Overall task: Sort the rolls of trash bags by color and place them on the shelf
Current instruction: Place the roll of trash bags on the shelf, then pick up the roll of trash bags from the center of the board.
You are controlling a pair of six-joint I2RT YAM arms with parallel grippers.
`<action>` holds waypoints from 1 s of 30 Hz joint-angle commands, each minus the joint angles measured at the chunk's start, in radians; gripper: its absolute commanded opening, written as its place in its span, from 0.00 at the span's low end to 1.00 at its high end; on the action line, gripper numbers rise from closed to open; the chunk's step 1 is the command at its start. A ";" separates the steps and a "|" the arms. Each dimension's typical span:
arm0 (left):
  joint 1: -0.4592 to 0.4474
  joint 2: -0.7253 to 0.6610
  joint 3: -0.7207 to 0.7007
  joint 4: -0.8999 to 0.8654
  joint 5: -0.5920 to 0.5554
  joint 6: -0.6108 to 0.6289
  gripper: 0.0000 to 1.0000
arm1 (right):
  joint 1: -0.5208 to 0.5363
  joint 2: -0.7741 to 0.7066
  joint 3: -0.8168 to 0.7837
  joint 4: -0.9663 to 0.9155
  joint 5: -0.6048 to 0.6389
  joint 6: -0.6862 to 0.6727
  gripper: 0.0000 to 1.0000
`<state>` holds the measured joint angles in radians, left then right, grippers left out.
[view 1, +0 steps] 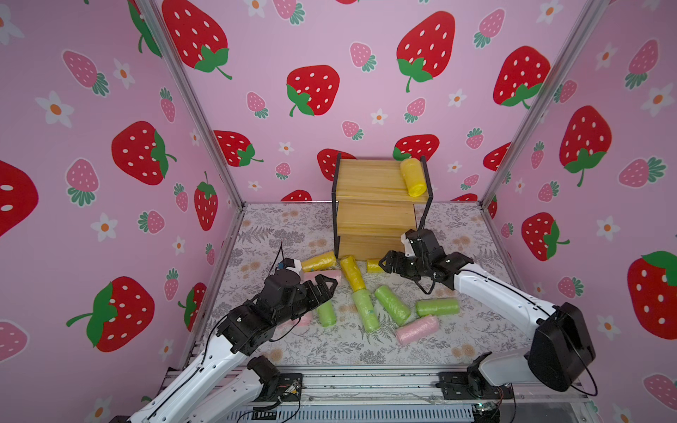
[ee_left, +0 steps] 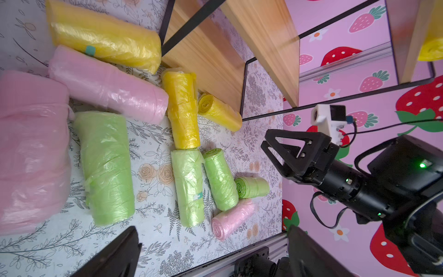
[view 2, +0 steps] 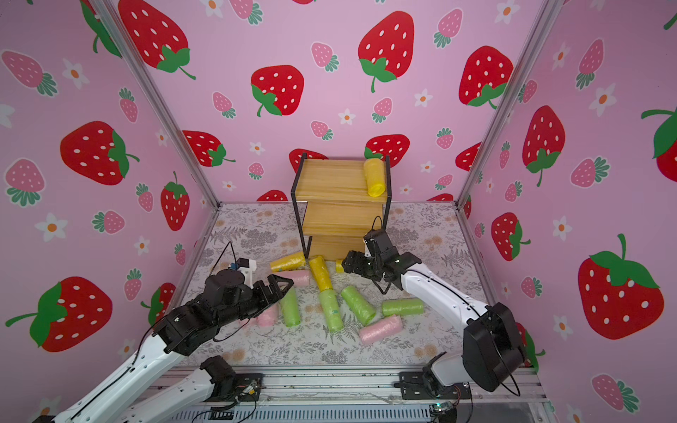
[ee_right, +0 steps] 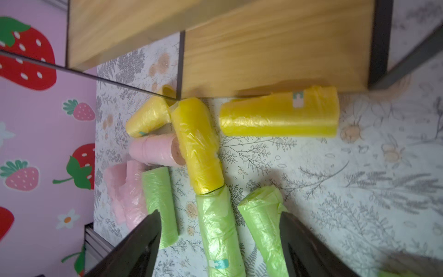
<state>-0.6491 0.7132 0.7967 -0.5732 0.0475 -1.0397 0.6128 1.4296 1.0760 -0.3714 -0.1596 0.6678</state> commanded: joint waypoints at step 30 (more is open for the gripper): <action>-0.004 0.126 -0.037 0.021 -0.066 0.035 0.99 | 0.088 0.425 0.082 0.072 0.378 -0.978 0.90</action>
<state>-0.6491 0.8387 0.7654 -0.5419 0.0059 -1.0172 0.6994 1.8206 1.1564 -0.3553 0.2222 -0.3115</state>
